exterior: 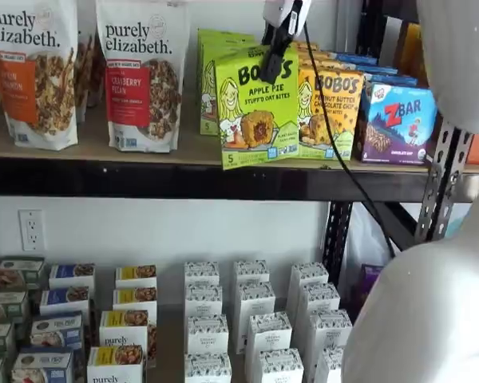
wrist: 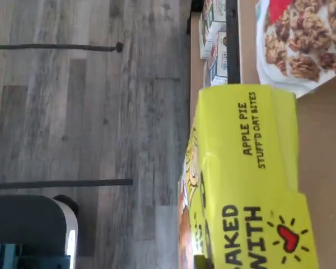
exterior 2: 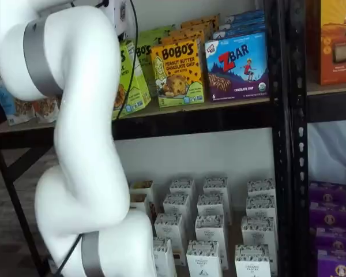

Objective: Pick the green box on the top shelf, the fourth from the left

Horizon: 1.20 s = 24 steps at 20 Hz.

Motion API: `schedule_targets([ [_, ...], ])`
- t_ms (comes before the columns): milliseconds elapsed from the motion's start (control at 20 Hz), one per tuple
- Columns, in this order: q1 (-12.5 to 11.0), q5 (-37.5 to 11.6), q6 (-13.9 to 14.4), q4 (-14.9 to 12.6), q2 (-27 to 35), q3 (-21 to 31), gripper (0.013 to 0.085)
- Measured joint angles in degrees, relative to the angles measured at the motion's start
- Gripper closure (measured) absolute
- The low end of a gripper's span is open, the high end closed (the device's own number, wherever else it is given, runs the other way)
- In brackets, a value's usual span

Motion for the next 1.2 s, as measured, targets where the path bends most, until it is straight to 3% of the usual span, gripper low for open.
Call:
schedule_targets([
  [500,-2.0,2.9,-1.0,1.7,-5.3,3.5,0.069],
  [1200,-6.0,1.2,-4.5,3.4,-15.7,14.3,0.069],
])
